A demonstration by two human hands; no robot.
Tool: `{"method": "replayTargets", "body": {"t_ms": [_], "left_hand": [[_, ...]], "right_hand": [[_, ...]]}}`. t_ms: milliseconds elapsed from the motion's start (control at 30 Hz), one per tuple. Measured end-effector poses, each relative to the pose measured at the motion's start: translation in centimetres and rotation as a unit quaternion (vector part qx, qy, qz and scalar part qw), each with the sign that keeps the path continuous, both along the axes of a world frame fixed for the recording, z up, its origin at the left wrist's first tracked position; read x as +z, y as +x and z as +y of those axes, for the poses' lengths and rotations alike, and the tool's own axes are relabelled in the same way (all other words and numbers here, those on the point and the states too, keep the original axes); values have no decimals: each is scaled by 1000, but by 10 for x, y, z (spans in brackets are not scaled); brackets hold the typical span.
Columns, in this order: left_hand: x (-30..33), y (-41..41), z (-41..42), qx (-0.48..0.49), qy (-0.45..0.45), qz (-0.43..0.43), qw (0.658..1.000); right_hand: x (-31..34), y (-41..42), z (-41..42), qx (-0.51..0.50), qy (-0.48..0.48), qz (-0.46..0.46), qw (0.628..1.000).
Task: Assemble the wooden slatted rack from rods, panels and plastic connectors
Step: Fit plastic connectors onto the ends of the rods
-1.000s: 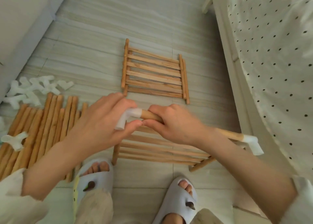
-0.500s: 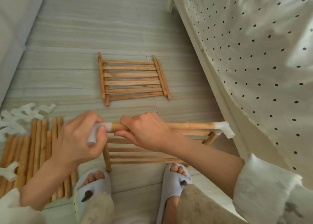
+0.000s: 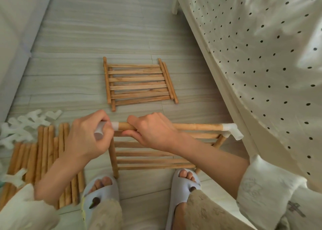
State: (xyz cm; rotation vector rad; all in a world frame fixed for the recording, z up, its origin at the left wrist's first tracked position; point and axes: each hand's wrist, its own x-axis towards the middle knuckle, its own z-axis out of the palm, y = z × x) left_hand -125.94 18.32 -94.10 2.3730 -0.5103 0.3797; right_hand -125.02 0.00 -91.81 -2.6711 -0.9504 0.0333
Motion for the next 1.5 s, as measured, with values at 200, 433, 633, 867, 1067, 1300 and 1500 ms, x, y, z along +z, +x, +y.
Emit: {"method": "replayTargets", "body": {"t_ms": [200,433,633,867,1067,1300,1500], "left_hand": [[20,5,-12,164,-81,278,943],[41,16,-1,128,-127,530,828],[42,19,23,79,-136,564,811],[12,-3,80,275,-137,230,923],[-77,-36,135,296,-209,365,857],[-144,-68,158,415,-341,489,687],[-162,-57,162,414,-368,496,668]], "right_hand": [[-15,2,3,-24,14,-71,997],[-27,2,11,-14,10,-159,987],[-23,5,24,-1,-23,-158,987],[-28,9,9,17,-23,-163,986],[-35,14,18,33,-22,-121,992],[-59,13,30,13,15,22,1000],[-79,19,29,25,-30,128,991]]}}
